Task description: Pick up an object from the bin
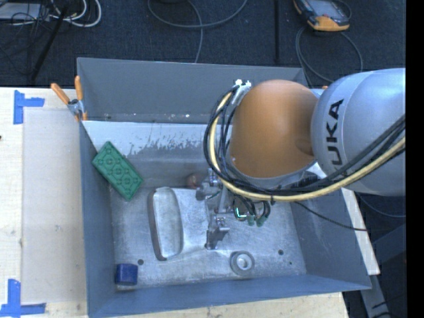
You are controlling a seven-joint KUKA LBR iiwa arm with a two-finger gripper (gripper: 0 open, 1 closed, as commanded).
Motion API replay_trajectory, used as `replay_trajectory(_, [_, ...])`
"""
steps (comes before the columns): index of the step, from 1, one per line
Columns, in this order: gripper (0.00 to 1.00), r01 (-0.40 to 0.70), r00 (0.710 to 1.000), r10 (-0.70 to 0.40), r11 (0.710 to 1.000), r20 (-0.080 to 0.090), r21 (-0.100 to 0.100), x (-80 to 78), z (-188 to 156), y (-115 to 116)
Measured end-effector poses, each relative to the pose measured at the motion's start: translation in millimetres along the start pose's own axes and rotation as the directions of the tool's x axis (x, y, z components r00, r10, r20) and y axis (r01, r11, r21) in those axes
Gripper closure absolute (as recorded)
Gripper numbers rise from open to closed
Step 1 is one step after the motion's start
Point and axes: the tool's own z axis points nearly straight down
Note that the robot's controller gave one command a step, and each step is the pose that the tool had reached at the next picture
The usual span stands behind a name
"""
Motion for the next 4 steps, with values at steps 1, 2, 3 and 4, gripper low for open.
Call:
replay_trajectory(1, [0.00, 0.092, 0.996, -0.092, 0.996, -0.002, 0.001, 7.4, 91.9, -44.1])
replay_trajectory(2, [0.00, 0.230, 0.973, -0.230, 0.973, 0.002, 0.002, 10.3, 124.6, -100.6])
replay_trajectory(3, [0.00, 0.343, 0.939, -0.343, 0.939, 0.006, -0.004, 9.9, 156.2, -131.3])
replay_trajectory(4, [0.00, 0.382, 0.924, -0.382, 0.924, 0.026, 0.006, 16.0, 154.6, -127.7])
